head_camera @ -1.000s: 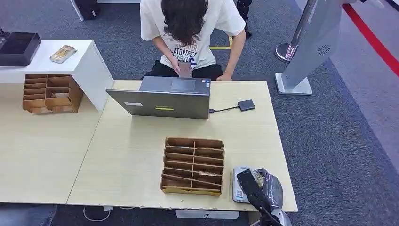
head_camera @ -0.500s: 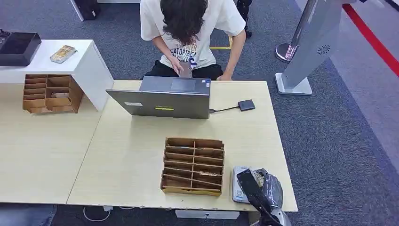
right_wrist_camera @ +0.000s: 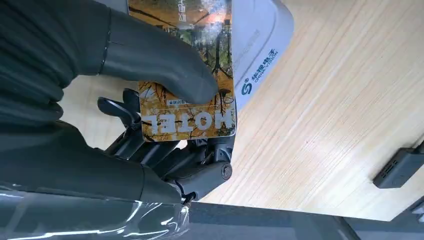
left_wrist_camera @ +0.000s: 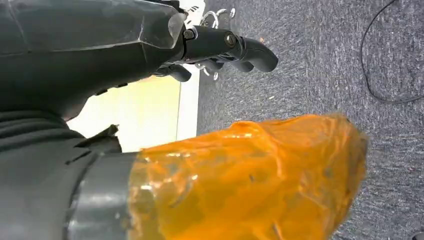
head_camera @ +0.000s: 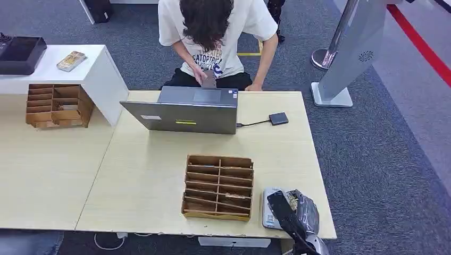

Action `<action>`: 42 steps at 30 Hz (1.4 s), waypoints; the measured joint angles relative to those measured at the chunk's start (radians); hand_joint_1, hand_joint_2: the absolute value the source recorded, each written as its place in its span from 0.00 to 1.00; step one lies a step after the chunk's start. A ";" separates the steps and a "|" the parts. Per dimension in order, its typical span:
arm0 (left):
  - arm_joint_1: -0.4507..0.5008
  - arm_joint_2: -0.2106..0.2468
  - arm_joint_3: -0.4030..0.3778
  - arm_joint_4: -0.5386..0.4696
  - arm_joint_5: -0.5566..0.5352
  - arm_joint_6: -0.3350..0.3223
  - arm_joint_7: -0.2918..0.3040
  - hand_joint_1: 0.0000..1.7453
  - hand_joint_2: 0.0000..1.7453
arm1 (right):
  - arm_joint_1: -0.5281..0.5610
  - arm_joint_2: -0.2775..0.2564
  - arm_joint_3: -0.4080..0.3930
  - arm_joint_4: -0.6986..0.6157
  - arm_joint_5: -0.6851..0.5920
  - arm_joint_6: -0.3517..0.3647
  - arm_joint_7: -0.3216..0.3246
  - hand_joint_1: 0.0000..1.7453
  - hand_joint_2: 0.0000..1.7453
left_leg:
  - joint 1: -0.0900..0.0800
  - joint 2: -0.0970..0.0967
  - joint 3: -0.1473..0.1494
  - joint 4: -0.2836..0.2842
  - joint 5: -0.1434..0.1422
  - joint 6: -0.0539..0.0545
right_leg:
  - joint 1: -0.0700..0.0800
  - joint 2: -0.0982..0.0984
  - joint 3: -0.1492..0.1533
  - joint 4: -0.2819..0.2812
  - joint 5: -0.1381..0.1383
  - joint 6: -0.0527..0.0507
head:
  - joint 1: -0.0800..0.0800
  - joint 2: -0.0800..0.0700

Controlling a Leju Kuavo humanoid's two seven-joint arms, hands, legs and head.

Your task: Pass the card to the sensor for recognition and then transmit it.

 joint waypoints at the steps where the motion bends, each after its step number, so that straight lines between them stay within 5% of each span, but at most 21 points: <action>1: 0.000 0.000 0.000 0.000 0.000 0.000 0.000 0.00 0.00 | 0.000 0.000 0.000 0.000 0.000 0.000 0.000 1.00 1.00 | 0.000 0.000 0.000 0.000 0.000 0.000 | 0.000 0.000 0.000 0.000 0.000 0.000 | 0.000 0.000; 42: 0.000 0.000 0.000 0.002 -0.011 0.000 0.000 0.00 0.00 | -0.004 0.001 -0.001 0.002 0.008 0.005 -0.012 1.00 1.00 | 0.000 0.000 0.000 0.000 0.000 0.000 | 0.000 0.000 0.000 0.000 0.000 0.000 | 0.000 0.000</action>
